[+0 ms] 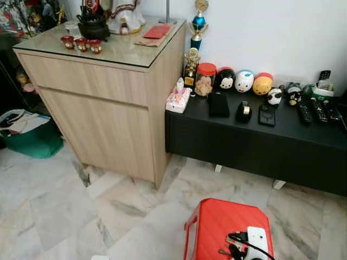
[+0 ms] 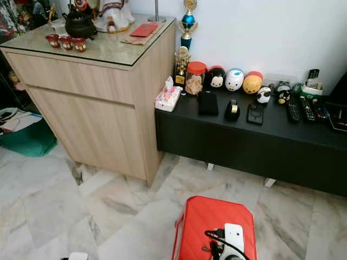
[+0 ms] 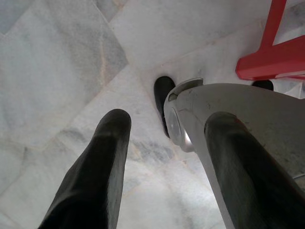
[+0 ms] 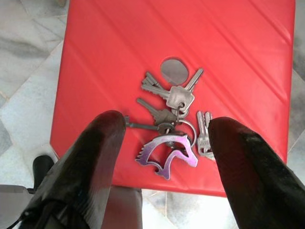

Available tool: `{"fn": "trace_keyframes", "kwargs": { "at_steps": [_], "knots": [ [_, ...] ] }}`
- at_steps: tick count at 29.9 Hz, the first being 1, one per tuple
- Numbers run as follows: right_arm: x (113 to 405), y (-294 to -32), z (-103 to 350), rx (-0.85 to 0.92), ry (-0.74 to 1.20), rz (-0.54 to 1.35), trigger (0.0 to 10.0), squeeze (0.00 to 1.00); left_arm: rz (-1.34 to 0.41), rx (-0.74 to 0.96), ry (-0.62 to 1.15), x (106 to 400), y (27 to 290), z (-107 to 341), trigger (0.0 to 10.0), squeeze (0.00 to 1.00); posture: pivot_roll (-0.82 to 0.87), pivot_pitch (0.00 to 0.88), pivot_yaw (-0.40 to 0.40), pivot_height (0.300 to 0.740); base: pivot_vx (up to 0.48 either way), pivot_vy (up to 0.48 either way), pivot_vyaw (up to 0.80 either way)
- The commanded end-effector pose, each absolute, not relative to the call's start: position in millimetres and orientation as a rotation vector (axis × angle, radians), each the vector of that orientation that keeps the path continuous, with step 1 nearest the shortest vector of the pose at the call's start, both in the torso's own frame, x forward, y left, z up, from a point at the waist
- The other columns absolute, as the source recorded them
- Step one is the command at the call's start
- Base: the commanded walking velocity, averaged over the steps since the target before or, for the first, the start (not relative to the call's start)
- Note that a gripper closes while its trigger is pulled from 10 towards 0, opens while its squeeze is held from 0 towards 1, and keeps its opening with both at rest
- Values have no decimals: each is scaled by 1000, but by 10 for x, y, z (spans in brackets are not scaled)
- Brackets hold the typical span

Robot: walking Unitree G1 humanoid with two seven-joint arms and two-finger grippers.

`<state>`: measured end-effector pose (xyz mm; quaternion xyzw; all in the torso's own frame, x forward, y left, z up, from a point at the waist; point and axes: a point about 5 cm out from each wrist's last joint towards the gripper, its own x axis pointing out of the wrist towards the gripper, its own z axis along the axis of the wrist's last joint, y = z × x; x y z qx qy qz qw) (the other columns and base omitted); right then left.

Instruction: Hang keys on a hook

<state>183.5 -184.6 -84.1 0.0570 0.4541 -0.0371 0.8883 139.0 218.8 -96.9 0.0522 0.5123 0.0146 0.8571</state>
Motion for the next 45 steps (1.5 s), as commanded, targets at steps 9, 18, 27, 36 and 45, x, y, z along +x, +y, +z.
{"fn": "trace_keyframes", "kwargs": {
  "at_steps": [9, 18, 27, 36, 45],
  "knots": [
    [1811, -1850, -851, 126, 944, -79, 10000, 0, -1, 116, 1113, 1297, 2137, -1012, 10000, 0, 50, 25, -72, 740, 0, -372, 0],
    [1812, -1849, -850, 125, 944, -79, 10000, 0, 4, 100, 1110, 1297, 2135, -1012, 10000, 0, 49, 29, -71, 740, 0, 0, 0],
    [1823, -1847, -843, 131, 930, -82, 10000, 0, -11, 74, 1095, 1310, 2118, -1006, 10000, 0, 50, 25, -72, 740, 0, 0, 0],
    [1808, -1850, -851, 140, 936, -93, 10000, 0, -7, 56, 1093, 1302, 2111, -1010, 10000, 0, 48, 11, -70, 740, -86, 0, 0],
    [1805, -1861, -851, 106, 940, -81, 10000, 0, -13, 62, 1092, 1298, 2106, -1011, 10000, 0, 52, 0, -69, 740, 0, 0, -345]
  ]
}}
